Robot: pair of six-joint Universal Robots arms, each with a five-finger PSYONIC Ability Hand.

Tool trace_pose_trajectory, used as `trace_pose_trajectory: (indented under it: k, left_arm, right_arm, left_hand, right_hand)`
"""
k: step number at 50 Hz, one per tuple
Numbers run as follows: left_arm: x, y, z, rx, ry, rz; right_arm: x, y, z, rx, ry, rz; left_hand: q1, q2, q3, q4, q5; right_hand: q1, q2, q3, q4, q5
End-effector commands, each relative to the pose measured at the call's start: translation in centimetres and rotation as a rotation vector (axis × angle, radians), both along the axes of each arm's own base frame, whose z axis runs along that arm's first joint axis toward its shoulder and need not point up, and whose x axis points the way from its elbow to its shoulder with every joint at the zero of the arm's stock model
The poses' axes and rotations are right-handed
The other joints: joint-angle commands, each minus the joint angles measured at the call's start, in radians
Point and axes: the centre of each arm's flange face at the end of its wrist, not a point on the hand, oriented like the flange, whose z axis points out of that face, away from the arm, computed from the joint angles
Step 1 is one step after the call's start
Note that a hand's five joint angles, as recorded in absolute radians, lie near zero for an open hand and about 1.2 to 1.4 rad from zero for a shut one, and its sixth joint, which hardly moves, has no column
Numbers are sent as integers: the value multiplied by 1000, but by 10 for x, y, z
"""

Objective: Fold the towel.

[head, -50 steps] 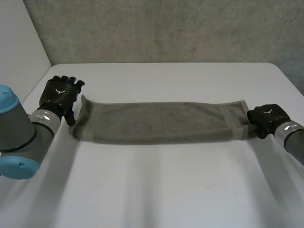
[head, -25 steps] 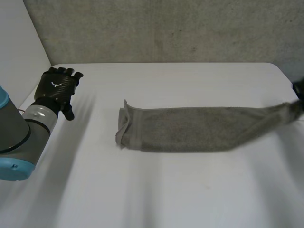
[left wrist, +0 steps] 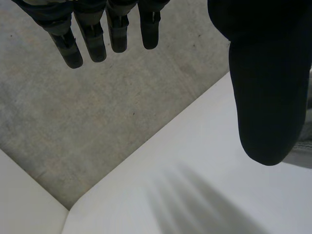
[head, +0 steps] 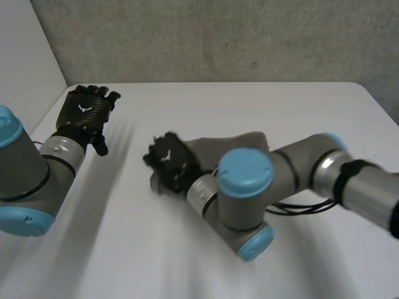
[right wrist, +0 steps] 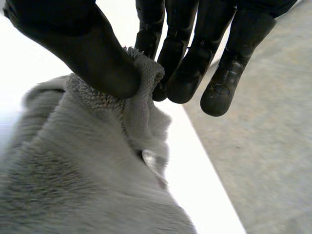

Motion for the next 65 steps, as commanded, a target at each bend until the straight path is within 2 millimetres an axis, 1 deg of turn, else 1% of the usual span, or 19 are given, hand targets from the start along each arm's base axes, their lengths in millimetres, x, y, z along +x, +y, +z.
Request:
trace_pose_trajectory:
  k: [1, 2, 3, 7, 9, 12, 14, 15, 17, 23, 25, 28, 34, 36, 40, 50, 52, 59, 65]
  left_arm:
    - [-10, 1, 0, -6, 2, -27]
    - [-10, 1, 0, -6, 2, -27]
    - [-15, 3, 0, -7, 2, -41]
    - [-29, 6, 6, -30, 10, -74]
    - [-41, 11, 14, -56, 21, -108]
    - [-47, 15, 17, -66, 28, -127]
    - [-64, 27, 25, -79, 58, -179]
    - [-64, 27, 25, -79, 58, -179]
    - [-79, 38, 27, -73, 91, -229]
    - [-98, 49, 9, -23, 98, -282]
    - [-113, 57, -12, 17, 75, -319]
    - [-119, 55, -34, 59, 53, -322]
    - [-121, 45, -59, 95, 27, -270]
    - [-120, 40, -71, 111, 15, -240]
    - [-118, 36, -78, 120, 8, -206]
    - [-105, 31, -81, 134, -6, -116]
    - [-105, 35, -81, 138, -10, -115]
    - [-102, 41, -62, 112, 12, -117]
    - [-97, 48, -35, 68, 41, -119]
  right_arm:
    - [-1, 0, -16, -2, 45, 2]
    - [-1, 0, -16, -2, 45, 2]
    - [-4, -1, -14, 1, 46, -9]
    - [-11, 1, 12, -17, 15, -13]
    - [-23, 8, 47, -23, -37, -23]
    - [-35, 5, 61, -9, -66, -47]
    - [-67, -14, 82, 42, -121, -133]
    - [-68, -14, 83, 42, -121, -134]
    - [-93, -26, 87, 112, -156, -206]
    - [-127, -35, 65, 235, -109, -306]
    - [-152, -47, 45, 296, -69, -384]
    - [-168, -54, 31, 334, -47, -431]
    - [-179, -58, 12, 386, -19, -463]
    - [-182, -63, -4, 421, 1, -477]
    - [-183, -67, -12, 435, 9, -486]
    - [-181, -74, -12, 424, -7, -492]
    - [-182, -75, -12, 424, -8, -500]
    - [-191, -80, -6, 403, -10, -564]
    - [-191, -86, 20, 328, -48, -576]
  left_hand:
    - [13, 16, 15, 15, 4]
    - [13, 16, 15, 15, 4]
    - [13, 16, 15, 15, 4]
    - [13, 16, 15, 15, 4]
    - [16, 19, 17, 18, 7]
    - [16, 19, 18, 18, 7]
    - [16, 19, 18, 18, 7]
    - [16, 19, 18, 18, 7]
    - [16, 19, 18, 18, 7]
    - [16, 19, 18, 18, 7]
    - [16, 19, 18, 18, 7]
    - [22, 24, 23, 24, 13]
    - [22, 25, 23, 24, 13]
    - [25, 27, 26, 27, 16]
    - [31, 33, 32, 33, 22]
    - [31, 33, 32, 33, 22]
    - [31, 33, 32, 33, 22]
    - [25, 27, 26, 27, 16]
    - [16, 19, 18, 18, 7]
  right_hand:
    - [-655, -669, -683, -680, -682]
    - [-661, -675, -689, -686, -688]
    - [-1136, -1149, -1163, -1160, -1163]
    - [-1136, -1149, -1163, -1160, -1163]
    - [-1136, -1149, -1163, -1160, -1163]
    - [-1136, -1149, -1163, -1160, -1163]
    - [-1136, -1149, -1163, -1160, -1163]
    - [-1136, -1149, -1163, -1160, -1163]
    - [-1136, -1149, -1163, -1160, -1163]
    - [-1136, -1149, -1163, -1160, -1163]
    - [-1136, -1149, -1163, -1160, -1163]
    - [-1136, -1149, -1163, -1160, -1163]
    - [-1052, -1066, -1079, -1076, -1079]
    - [-883, -896, -910, -907, -910]
    - [-715, -729, -742, -739, -742]
    - [-180, -194, -207, -204, -207]
    - [85, 71, 58, 61, 58]
    - [86, 72, 59, 62, 59]
    - [86, 72, 59, 62, 59]
